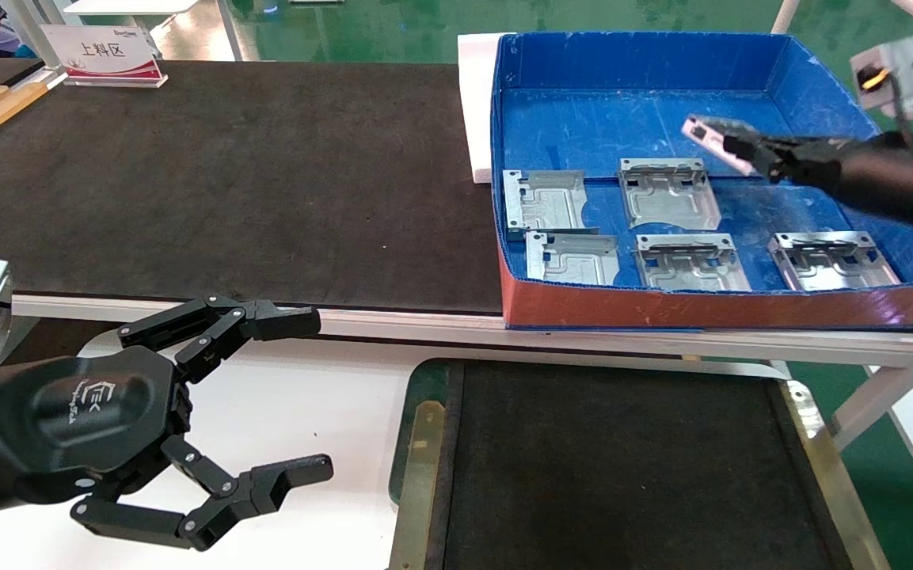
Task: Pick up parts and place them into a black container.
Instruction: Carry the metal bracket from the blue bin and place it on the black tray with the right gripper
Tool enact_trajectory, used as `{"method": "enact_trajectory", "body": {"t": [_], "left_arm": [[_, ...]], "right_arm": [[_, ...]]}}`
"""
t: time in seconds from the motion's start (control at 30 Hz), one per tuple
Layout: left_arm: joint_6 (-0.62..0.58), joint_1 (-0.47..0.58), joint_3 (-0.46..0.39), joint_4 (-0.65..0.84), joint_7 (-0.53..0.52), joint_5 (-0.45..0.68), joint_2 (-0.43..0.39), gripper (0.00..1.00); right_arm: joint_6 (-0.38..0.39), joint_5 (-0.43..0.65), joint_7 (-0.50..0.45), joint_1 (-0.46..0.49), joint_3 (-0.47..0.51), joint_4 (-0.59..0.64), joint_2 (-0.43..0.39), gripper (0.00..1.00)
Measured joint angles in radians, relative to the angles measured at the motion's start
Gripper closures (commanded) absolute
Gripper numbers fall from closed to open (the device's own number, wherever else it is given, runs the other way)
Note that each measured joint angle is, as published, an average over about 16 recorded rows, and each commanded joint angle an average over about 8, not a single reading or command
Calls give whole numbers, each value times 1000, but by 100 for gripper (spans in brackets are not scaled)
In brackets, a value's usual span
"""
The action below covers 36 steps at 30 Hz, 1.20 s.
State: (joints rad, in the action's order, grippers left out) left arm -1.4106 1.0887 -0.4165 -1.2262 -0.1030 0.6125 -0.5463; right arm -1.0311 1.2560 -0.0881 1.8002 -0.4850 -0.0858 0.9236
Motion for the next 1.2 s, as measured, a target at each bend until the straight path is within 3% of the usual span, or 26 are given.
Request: {"method": "enact_trajectory", "body": {"t": [0.37,0.73,0.93,1.2], "left_arm": [[0,0,0,0,0,0,0,0],[0,0,0,0,0,0,0,0],[0,0,0,0,0,0,0,0],[0,0,0,0,0,0,0,0]], "right_arm": [[-226,-14,30,52,3,-37,-39,100],[-486,-49,-18,57,-1,-123,-60,100],[-555,-137,-116,2,-17,-291,-93,100],[-554,-323,-300,-131,-45,-638,-190,100]]}}
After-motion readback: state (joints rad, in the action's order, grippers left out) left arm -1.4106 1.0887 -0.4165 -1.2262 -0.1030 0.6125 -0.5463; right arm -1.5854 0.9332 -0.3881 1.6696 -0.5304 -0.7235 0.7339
